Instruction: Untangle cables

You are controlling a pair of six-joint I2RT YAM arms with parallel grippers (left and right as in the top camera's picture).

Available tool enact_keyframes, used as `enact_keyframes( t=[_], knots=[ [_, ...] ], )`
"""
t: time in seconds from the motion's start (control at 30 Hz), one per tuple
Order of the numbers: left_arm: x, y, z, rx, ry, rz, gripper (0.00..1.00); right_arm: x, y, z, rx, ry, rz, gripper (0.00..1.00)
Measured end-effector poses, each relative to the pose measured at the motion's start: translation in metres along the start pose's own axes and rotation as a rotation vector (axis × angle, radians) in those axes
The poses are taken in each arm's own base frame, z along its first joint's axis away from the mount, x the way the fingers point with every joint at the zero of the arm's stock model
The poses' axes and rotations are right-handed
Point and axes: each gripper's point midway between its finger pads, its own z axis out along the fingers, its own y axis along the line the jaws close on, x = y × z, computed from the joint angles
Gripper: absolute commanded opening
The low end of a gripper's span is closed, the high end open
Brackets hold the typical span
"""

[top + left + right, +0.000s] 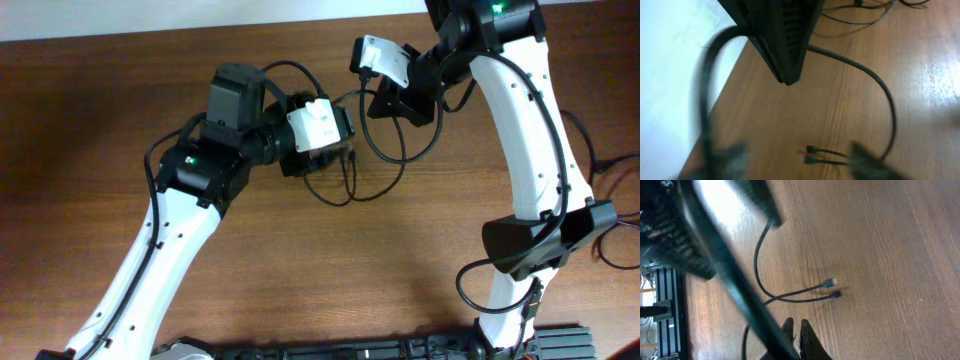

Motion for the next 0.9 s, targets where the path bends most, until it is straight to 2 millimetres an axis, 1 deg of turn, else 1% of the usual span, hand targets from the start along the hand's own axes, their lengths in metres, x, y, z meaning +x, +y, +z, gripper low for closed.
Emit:
enact_keyframes(
  t=[0.13,0.23,0.33,0.4,0.47,0.53,0.6,0.73,0.8,0.9],
  knots=[
    [0.004,-0.006,0.0,0.026,0.015,-0.019,0.99,0.008,-0.009,-0.006,0.025,0.005,0.031,0.04],
    [0.008,-0.011,0.0,0.044,0.028,-0.034,0.99,0.025,-0.034,-0.022,0.098,-0.006,0.118,0.04],
    [0.01,-0.014,-0.001,0.058,0.037,-0.045,0.99,0.046,-0.075,-0.05,0.233,-0.059,0.267,0.04],
    [0.011,-0.015,-0.001,0.061,0.04,-0.048,0.99,0.069,-0.108,-0.079,0.347,-0.122,0.436,0.04],
    [0.011,-0.015,-0.001,0.061,0.04,-0.048,0.99,0.087,-0.126,-0.101,0.417,-0.173,0.568,0.04],
    [0.011,-0.015,-0.001,0.061,0.04,-0.048,0.99,0.104,-0.142,-0.122,0.484,-0.223,0.675,0.04],
    [0.011,-0.015,-0.001,0.061,0.04,-0.048,0.99,0.118,-0.156,-0.142,0.544,-0.273,0.747,0.04],
    [0.011,-0.015,-0.001,0.061,0.04,-0.048,0.99,0.134,-0.187,-0.187,0.685,-0.417,0.856,0.04],
    [0.011,-0.016,-0.001,0.062,0.041,-0.049,0.99,0.144,-0.201,-0.214,0.763,-0.502,0.912,0.04],
    [0.011,-0.016,-0.001,0.062,0.041,-0.049,0.99,0.16,-0.212,-0.238,0.856,-0.552,0.986,0.04]
  ],
)
